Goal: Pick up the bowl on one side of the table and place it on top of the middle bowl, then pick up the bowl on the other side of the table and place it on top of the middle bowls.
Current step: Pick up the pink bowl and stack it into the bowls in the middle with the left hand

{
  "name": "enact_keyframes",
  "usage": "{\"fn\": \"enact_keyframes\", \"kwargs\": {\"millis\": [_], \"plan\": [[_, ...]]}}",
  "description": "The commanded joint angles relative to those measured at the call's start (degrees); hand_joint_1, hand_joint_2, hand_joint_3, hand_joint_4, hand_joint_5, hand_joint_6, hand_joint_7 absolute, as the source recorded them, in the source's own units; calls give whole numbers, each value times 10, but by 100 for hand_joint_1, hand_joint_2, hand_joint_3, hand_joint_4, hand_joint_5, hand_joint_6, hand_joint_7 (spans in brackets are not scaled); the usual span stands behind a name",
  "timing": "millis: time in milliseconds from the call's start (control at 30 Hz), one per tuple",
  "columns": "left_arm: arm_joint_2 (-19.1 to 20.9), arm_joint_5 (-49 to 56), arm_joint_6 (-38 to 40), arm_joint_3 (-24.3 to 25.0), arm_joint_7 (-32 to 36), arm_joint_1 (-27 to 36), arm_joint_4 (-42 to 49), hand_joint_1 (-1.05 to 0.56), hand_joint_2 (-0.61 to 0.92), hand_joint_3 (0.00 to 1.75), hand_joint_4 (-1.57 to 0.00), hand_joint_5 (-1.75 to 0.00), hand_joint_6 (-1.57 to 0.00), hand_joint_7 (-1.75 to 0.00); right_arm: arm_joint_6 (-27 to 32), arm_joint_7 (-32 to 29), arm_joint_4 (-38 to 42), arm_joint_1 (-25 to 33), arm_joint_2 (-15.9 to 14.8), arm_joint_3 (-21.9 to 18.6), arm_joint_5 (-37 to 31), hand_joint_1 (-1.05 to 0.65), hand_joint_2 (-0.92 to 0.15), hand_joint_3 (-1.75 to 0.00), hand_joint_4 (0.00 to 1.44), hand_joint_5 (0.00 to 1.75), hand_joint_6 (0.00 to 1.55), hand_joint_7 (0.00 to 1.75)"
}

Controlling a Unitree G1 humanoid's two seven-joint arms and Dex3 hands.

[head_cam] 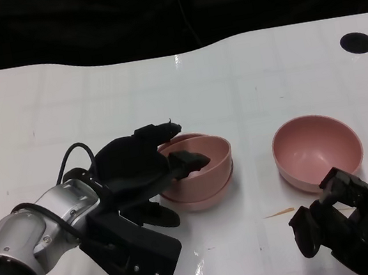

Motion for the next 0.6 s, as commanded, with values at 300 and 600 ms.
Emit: {"fn": "enact_keyframes", "kwargs": {"millis": [300,600], "plan": [[12,0,0,2,5,0,-2,-83,92,47,0,0,-30,0,-3,12,10,-6,-10,-8,5,-14,-69,-84,83,165,91,113],[30,-92,-51,78,55,60,-79,-52,92,16,-42,-10,-59,-4,6,14,13,-10,-16,-13,12,-13,-71,-82,82,165,92,112]]}}
